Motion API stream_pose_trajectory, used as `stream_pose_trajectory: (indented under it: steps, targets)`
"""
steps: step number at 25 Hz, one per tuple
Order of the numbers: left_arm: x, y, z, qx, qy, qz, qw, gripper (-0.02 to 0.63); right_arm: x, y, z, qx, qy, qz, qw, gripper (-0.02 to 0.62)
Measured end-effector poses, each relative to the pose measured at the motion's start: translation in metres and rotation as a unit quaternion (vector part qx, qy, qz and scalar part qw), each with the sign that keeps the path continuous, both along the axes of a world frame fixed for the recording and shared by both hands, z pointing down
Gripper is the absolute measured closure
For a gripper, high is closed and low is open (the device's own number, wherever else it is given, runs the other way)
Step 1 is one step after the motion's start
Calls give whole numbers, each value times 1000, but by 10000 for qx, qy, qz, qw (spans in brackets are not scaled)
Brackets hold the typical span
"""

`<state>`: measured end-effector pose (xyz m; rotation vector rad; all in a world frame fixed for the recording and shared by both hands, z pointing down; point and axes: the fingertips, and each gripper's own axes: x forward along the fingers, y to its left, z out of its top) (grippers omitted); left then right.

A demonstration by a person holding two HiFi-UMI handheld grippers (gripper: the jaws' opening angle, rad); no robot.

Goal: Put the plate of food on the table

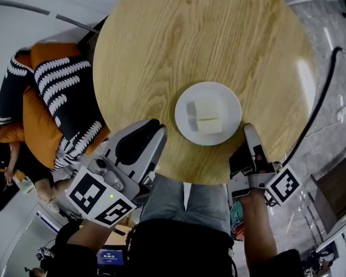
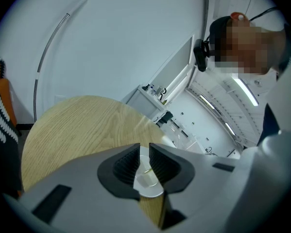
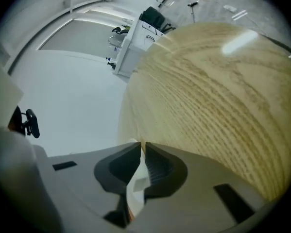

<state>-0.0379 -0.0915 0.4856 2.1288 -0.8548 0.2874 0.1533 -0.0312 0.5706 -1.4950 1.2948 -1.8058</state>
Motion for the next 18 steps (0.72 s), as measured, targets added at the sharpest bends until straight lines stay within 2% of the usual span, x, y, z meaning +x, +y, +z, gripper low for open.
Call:
stream_pose_trajectory:
  steps: [5,8,10,12,14,16,18]
  targets:
    - [2,-3,-5,47,9,-5,10000,540,-4,-5,-14,349,866,-725,9930,560]
    - [3,-5,-12,99,8,-9,10000,540,-5,-8,-24,550,1609,-1286,9770,580]
    - [5,-7,-15,110,1,-16,9999,540,-2,-13,-32,737,2388,-1684,9535,586]
    - [6,-7,-17,114,-9,-6,9999,540,-1,-16,-39,941,3168,-2059,9211,586]
    - [8,-9,-17,166,-16,28,9999,540,-2,-19,-44,1120,3725,-2364,8904,586]
    - [10,-12,-15,234,-7,54,9997,540,-3,-22,-46,1263,3975,-2554,8723,586]
    - [12,-14,-17,278,-9,46,9996,540,-7,-23,-48,1370,4053,-2683,8631,586]
